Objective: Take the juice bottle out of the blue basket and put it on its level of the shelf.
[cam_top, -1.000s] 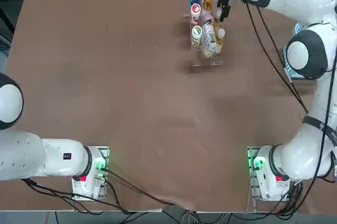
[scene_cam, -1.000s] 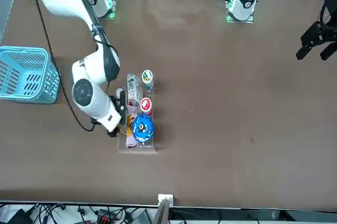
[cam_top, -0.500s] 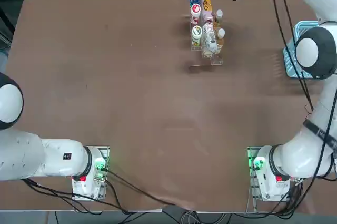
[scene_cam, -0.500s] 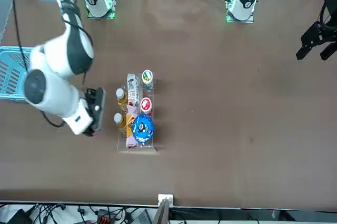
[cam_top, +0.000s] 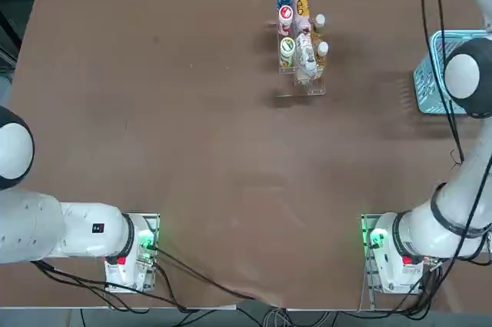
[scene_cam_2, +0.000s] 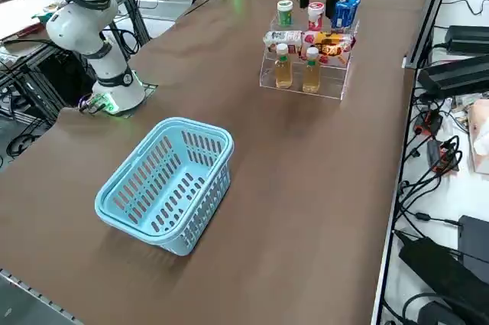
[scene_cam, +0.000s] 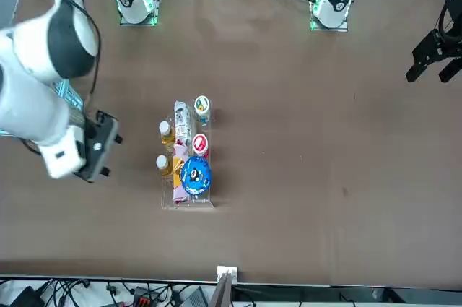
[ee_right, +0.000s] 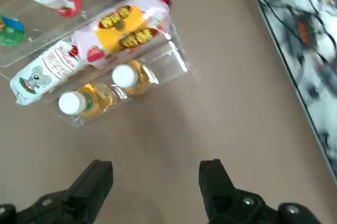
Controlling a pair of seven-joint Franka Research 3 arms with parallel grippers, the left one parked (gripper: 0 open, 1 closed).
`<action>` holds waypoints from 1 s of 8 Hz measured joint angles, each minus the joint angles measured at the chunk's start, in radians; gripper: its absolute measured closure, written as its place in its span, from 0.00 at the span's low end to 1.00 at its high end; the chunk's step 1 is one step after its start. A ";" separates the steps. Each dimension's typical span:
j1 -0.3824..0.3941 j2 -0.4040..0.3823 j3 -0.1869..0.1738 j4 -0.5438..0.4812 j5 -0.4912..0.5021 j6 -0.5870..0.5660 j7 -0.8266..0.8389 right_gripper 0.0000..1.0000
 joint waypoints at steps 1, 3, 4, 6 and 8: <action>-0.036 -0.021 -0.001 0.000 0.000 -0.033 0.072 0.00; -0.079 -0.056 -0.002 -0.004 -0.004 -0.072 0.268 0.00; -0.082 -0.080 -0.004 -0.020 -0.018 -0.084 0.388 0.00; -0.088 -0.153 -0.010 -0.095 -0.049 -0.099 0.612 0.00; -0.136 -0.238 -0.020 -0.203 -0.050 -0.108 0.701 0.00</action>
